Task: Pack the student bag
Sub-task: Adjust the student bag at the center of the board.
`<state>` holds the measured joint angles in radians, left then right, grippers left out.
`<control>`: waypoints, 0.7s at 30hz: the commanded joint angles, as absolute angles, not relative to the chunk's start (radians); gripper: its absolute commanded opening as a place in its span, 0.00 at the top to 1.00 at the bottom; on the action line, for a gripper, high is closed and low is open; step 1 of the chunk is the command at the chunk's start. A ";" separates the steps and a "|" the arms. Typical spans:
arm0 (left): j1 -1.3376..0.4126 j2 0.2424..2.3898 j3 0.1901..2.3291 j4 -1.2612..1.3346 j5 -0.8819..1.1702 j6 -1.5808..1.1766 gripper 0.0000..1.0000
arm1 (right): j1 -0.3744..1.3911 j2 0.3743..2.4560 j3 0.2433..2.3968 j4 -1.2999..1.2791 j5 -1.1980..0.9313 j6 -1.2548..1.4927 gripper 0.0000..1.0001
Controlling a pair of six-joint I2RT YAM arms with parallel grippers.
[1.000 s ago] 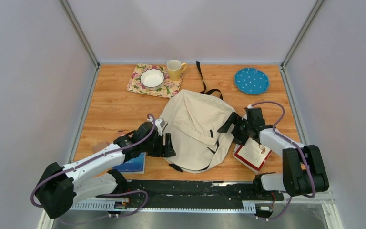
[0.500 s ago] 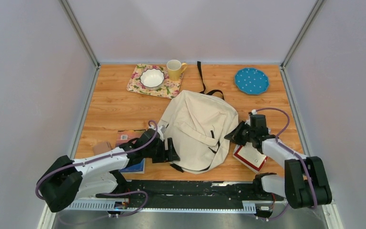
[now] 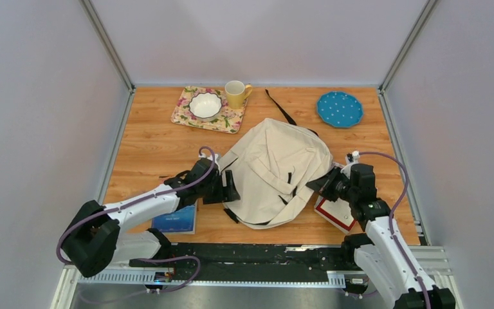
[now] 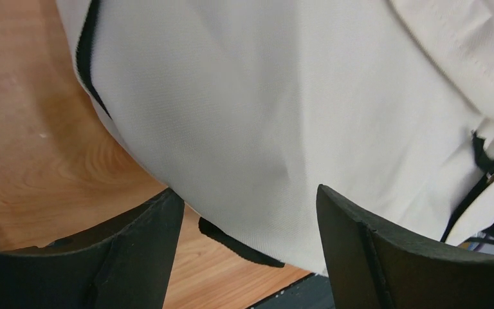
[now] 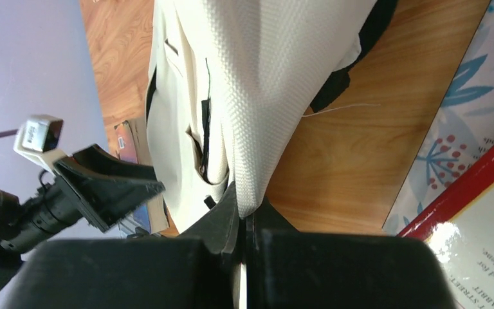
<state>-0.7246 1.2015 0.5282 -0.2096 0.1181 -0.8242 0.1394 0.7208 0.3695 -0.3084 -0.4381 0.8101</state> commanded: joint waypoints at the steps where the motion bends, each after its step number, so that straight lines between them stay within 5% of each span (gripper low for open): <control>1: -0.696 1.158 0.639 -0.259 0.035 -0.735 0.17 | 0.149 0.641 0.335 -0.344 -0.431 0.874 1.00; 7: -0.699 1.004 0.612 -0.385 -0.055 -0.750 0.17 | 0.149 0.656 0.262 -0.242 -0.370 0.949 1.00; 11: -0.715 0.937 0.557 -0.209 0.066 -0.788 0.17 | 0.149 0.667 0.236 -0.196 -0.393 0.962 1.00; 21: -0.974 1.357 0.784 -0.054 0.152 -0.839 0.19 | 0.156 0.626 0.204 -0.192 -0.451 0.957 1.00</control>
